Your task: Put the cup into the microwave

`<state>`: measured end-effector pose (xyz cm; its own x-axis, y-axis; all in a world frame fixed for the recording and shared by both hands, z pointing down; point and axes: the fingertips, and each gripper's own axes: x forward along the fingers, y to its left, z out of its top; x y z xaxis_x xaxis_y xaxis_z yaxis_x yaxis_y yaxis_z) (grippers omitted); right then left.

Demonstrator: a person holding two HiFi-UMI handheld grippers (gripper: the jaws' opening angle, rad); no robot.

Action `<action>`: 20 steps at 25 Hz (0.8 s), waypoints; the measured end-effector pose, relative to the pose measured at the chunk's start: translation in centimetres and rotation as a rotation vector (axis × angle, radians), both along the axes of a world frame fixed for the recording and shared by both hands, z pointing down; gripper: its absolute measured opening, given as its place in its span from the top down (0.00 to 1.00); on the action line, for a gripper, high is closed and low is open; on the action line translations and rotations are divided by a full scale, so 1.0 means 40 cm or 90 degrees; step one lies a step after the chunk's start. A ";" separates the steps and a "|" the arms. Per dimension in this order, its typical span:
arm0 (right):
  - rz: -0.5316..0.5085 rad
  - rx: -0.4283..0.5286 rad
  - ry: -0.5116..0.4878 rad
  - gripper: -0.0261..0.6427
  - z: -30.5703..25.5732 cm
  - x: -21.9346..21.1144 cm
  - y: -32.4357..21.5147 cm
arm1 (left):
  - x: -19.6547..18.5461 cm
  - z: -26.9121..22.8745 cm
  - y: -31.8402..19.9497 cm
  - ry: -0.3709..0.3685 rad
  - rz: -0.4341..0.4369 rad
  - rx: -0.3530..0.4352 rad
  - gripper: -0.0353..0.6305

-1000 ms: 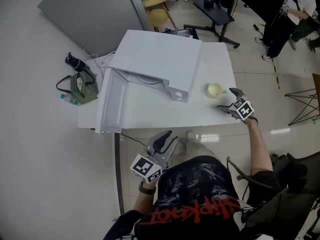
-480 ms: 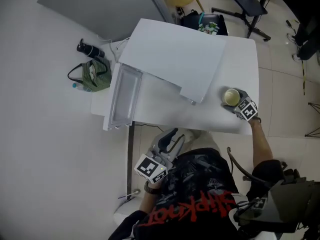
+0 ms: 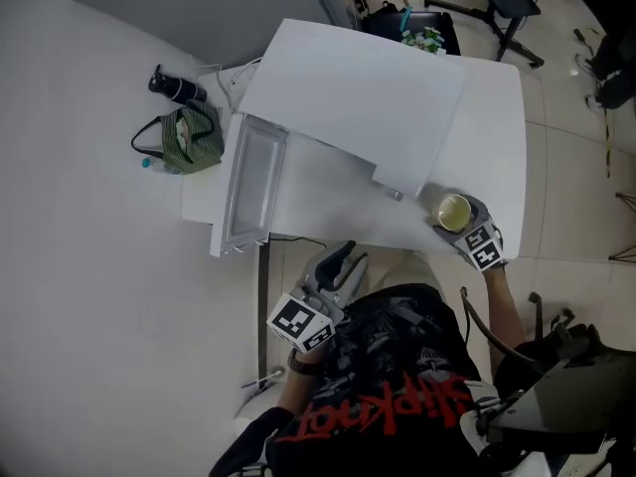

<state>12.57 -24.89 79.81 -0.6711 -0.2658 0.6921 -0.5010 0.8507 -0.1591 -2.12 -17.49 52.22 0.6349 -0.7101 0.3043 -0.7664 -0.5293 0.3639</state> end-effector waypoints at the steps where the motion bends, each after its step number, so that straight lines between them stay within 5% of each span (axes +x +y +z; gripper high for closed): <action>1: 0.001 0.000 -0.006 0.31 -0.018 -0.017 0.026 | -0.012 0.004 0.004 0.006 0.010 0.001 0.77; 6: 0.027 -0.053 -0.064 0.31 -0.086 -0.174 0.207 | -0.106 -0.011 0.060 0.047 0.070 0.030 0.77; 11: 0.053 -0.051 -0.139 0.31 -0.143 -0.491 0.297 | -0.306 -0.055 0.166 0.029 0.117 0.098 0.77; 16: 0.090 -0.002 -0.152 0.31 -0.185 -0.748 0.134 | -0.506 -0.091 0.251 0.061 0.111 0.108 0.77; 20: 0.159 0.035 -0.062 0.31 -0.178 -0.835 -0.090 | -0.604 -0.103 0.258 0.085 0.107 0.117 0.80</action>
